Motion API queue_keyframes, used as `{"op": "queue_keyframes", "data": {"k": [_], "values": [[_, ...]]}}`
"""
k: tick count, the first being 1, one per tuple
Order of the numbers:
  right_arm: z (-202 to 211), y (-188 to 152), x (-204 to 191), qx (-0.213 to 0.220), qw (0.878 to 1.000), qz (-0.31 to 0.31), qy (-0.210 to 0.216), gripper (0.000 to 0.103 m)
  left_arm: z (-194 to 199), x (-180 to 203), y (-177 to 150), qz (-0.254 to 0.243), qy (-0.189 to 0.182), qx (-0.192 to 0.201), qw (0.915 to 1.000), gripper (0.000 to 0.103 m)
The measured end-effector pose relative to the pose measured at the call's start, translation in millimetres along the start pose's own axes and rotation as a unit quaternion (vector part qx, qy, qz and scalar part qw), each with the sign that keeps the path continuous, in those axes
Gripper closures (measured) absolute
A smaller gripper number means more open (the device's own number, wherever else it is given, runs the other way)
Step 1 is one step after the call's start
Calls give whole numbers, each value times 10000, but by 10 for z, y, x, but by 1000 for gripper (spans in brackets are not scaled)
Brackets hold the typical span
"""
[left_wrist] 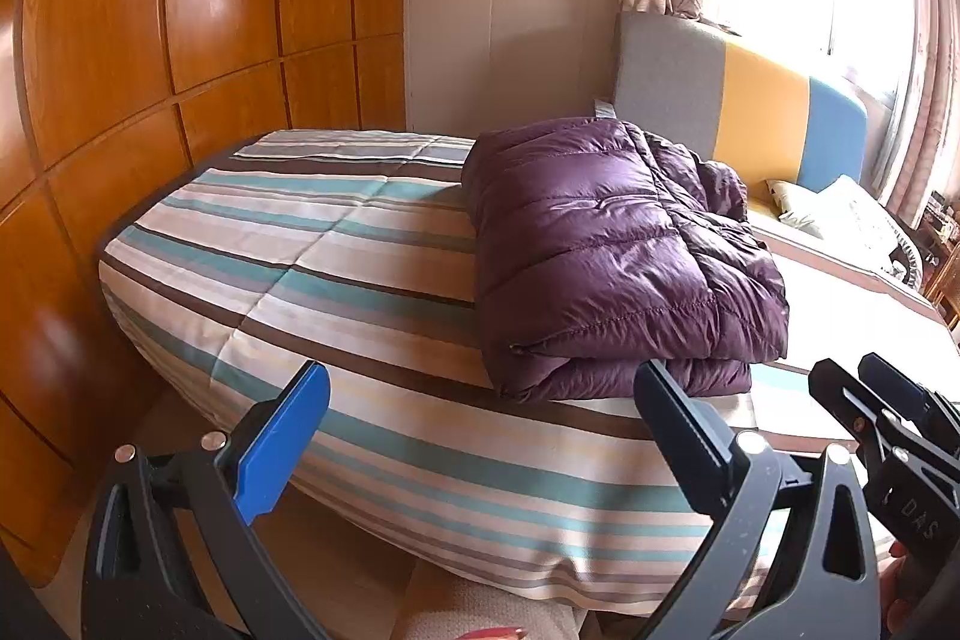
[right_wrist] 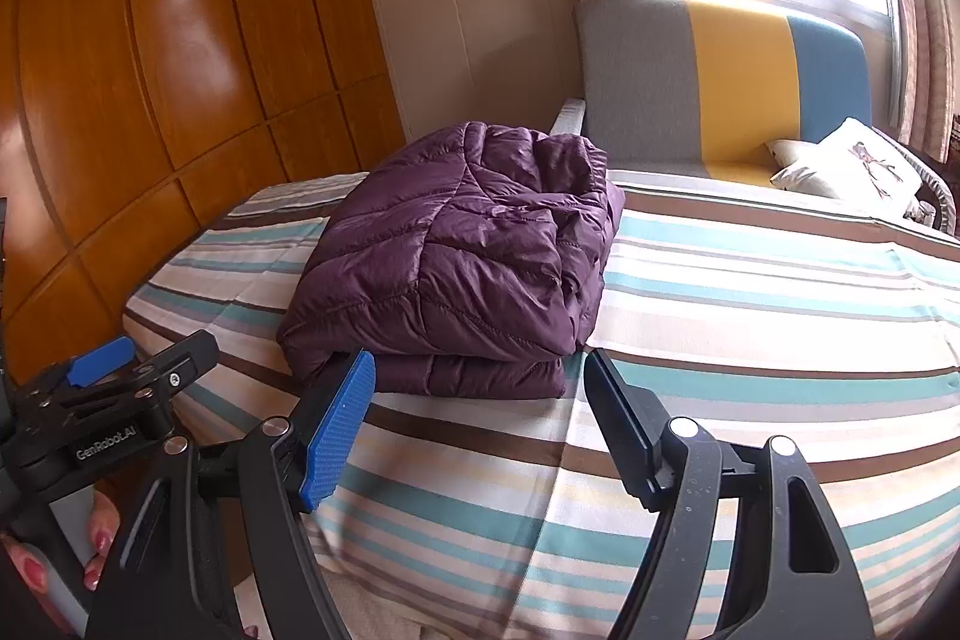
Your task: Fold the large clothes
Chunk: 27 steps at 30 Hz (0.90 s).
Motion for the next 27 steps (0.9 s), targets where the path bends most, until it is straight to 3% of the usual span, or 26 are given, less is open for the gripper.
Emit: {"op": "queue_keyframes", "data": {"k": [10,13,27], "values": [[-24,4,19,-29,10000,-35,12,31,-21,2,-9,-9,74,5,10000,2],[-18,7,17,-7,10000,-39,3,24,-12,5,-7,-39,70,34,10000,2],[-31,5,36,-29,10000,-55,-20,24,7,14,-15,-59,70,41,9999,2]]}}
Point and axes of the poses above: each gripper's, at about its wrist camera, not at the fingertips, and z roughly against the way its jaws point, x to its right, y to its top, the point moved 5 cm from there along -z, roughly the way its jaws point, and after that the axes turned 9 degrees about -x, right-handed, at the moved point
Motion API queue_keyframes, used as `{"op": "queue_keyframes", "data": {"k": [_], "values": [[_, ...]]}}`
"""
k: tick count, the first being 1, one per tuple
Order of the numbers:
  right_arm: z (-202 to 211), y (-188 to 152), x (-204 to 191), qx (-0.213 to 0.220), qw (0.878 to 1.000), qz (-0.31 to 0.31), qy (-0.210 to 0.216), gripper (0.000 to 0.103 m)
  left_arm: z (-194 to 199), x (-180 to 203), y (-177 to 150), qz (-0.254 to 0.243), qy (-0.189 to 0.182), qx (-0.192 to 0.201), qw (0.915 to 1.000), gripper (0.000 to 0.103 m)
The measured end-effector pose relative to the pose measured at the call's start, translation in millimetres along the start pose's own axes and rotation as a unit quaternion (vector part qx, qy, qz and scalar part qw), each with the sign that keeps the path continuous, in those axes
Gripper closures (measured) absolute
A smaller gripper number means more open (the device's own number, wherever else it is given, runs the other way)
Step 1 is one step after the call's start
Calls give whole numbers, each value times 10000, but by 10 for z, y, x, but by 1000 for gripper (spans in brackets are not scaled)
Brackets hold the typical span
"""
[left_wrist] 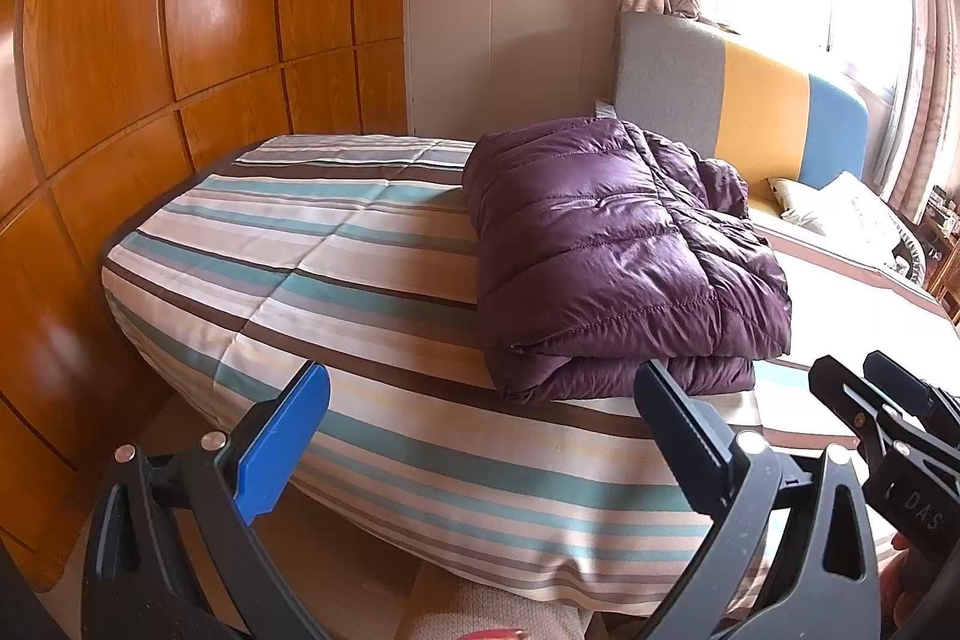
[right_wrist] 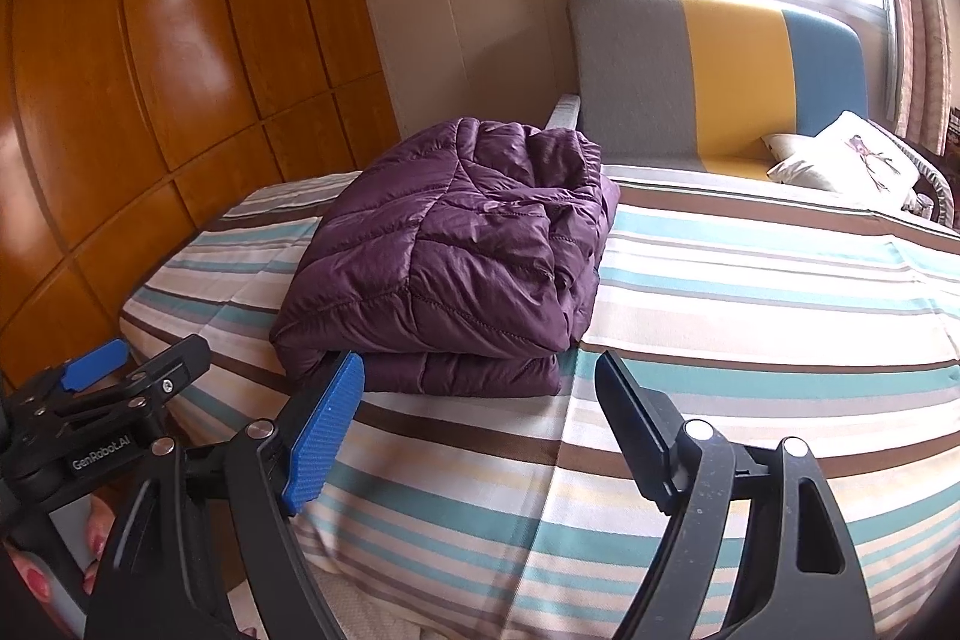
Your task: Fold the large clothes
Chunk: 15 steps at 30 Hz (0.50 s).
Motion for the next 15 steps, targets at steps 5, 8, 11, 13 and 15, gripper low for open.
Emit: {"op": "queue_keyframes", "data": {"k": [5,8,11,13,15], "values": [[-1,-6,4,-4,10000,-3,7,24,12,7,-6,-6,-16,-7,10000,2],[-10,-10,3,-16,10000,-8,8,24,11,9,0,-24,-7,-3,10000,2],[-27,-7,-2,-49,10000,-13,25,24,4,20,-4,-43,-6,-19,10000,2],[-29,-7,-2,-49,10000,-22,26,24,8,27,-7,-61,-1,-13,10000,2],[-36,-8,-6,-68,10000,2,23,24,15,32,-12,-79,8,4,10000,2]]}}
Point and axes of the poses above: each gripper's, at about its wrist camera, not at the fingertips, and z roughly against the way its jaws point, x to its right, y to its top, the point moved 5 cm from there along -z, roughly the way its jaws point, and after that the axes turned 9 degrees about -x, right-handed, at the moved point
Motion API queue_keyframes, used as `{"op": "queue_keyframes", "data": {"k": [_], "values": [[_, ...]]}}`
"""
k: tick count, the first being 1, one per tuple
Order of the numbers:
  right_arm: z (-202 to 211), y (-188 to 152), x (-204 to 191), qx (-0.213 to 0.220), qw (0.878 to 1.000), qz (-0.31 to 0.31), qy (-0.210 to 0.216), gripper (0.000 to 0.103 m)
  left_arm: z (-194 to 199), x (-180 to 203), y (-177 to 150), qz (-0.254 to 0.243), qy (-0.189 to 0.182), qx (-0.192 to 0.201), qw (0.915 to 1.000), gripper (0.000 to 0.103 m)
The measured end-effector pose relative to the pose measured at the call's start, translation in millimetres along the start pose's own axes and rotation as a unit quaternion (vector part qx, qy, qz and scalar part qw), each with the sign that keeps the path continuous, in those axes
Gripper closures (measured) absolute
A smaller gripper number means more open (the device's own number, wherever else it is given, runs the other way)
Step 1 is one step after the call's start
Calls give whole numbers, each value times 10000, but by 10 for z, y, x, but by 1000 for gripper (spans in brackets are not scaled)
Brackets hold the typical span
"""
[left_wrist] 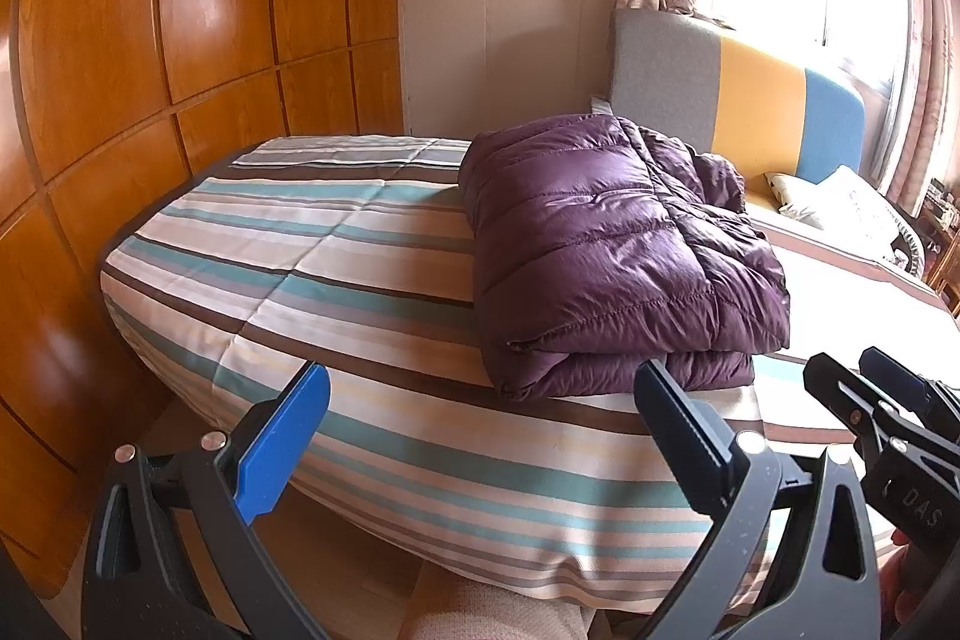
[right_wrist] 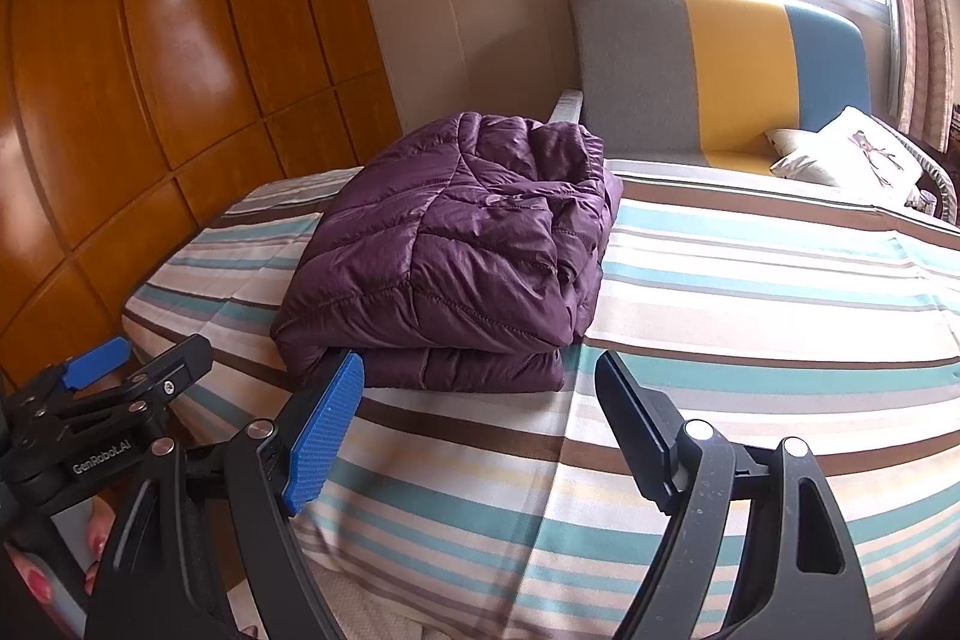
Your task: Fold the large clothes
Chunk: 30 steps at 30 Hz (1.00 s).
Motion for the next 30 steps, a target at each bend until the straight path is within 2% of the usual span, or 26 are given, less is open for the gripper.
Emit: {"op": "queue_keyframes", "data": {"k": [7,22,30], "values": [[-15,-4,-11,-19,10000,8,12,24,-5,-18,-1,85,-97,-39,9999,2],[-15,-10,-4,-39,10000,-26,21,24,23,21,-24,7,-54,29,10000,2],[-53,-22,-1,-86,9999,-38,58,24,-3,-5,-46,162,-183,-107,9996,2]]}}
Point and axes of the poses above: each gripper's, at about its wrist camera, not at the fingertips, and z roughly against the way its jaws point, x to its right, y to its top, the point moved 5 cm from there along -z, roughly the way its jaws point, and after that the axes turned 9 degrees about -x, right-handed, at the moved point
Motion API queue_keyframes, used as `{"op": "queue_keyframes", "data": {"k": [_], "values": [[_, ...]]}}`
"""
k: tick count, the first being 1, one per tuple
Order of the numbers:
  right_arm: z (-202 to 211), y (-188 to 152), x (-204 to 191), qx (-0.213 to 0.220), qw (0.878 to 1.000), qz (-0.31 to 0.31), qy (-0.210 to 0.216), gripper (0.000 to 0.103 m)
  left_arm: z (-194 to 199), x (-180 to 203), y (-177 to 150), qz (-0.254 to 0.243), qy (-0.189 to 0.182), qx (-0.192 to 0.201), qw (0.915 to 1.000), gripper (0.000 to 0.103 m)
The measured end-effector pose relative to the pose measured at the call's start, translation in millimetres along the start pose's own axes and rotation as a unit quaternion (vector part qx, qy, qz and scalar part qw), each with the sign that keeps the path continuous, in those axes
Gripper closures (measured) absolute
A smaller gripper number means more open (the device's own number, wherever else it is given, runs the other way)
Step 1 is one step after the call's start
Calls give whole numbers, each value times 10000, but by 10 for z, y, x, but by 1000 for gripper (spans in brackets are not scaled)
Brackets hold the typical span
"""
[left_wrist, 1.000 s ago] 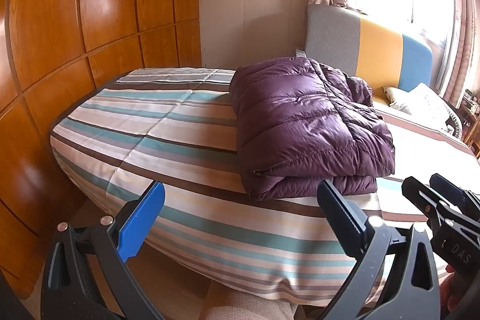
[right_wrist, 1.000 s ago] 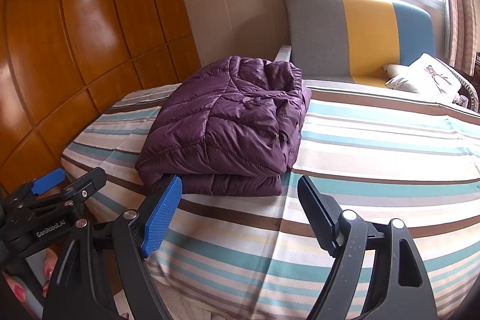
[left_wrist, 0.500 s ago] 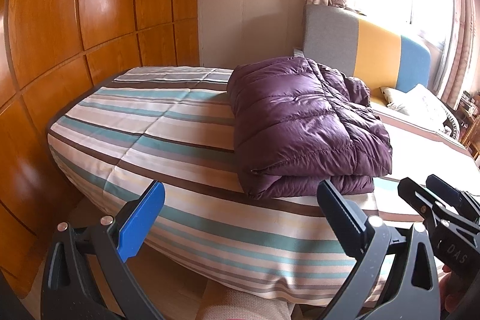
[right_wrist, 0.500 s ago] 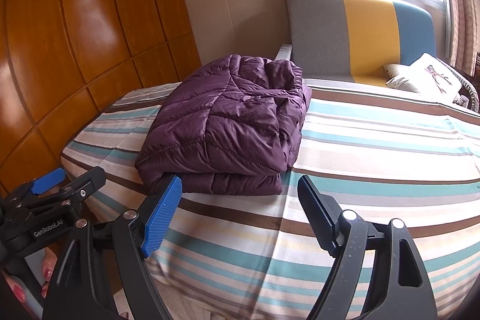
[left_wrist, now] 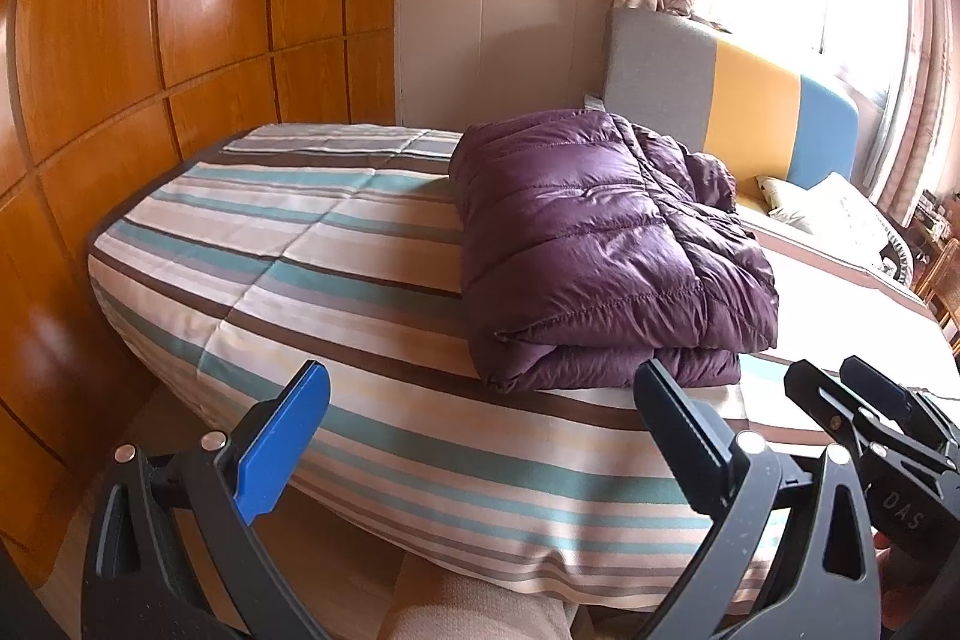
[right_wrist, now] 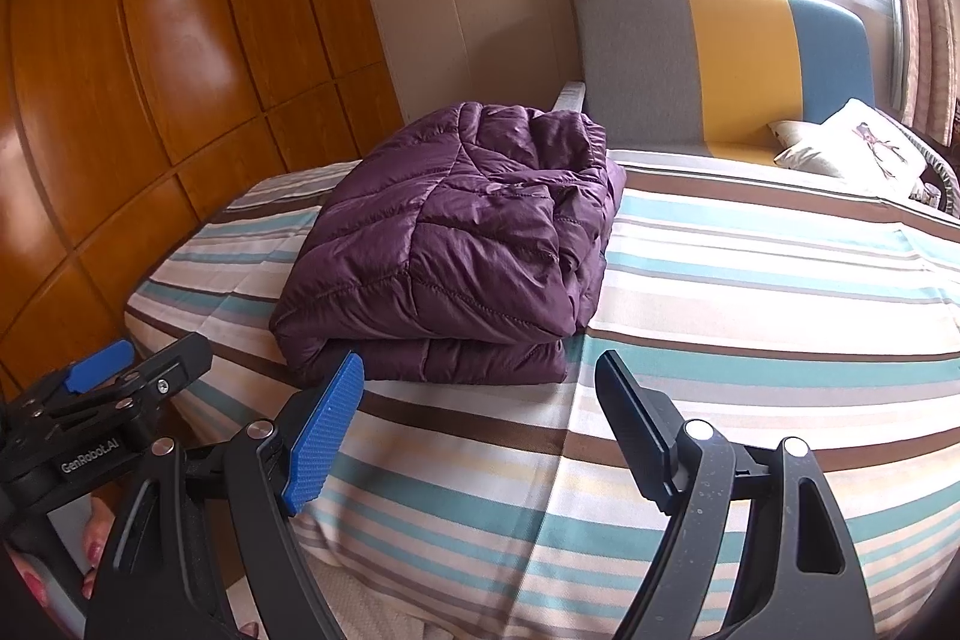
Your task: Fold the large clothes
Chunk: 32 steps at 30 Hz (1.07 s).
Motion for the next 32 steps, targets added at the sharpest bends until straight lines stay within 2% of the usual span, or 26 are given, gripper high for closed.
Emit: {"op": "queue_keyframes", "data": {"k": [7,23,32], "values": [[-34,-10,2,-52,10000,-8,33,24,16,93,-22,-346,282,153,9989,2],[-52,20,-6,-74,10000,8,56,24,29,115,-18,-276,149,75,9995,2],[-85,2,54,-125,9999,-92,58,24,-37,81,-18,-200,115,-93,9997,2]]}}
Point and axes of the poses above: each gripper's, at about its wrist camera, not at the fingertips, and z roughly against the way its jaws point, x to its right, y to its top, the point moved 5 cm from there along -z, roughly the way its jaws point, and after that the axes turned 9 degrees about -x, right-handed, at the moved point
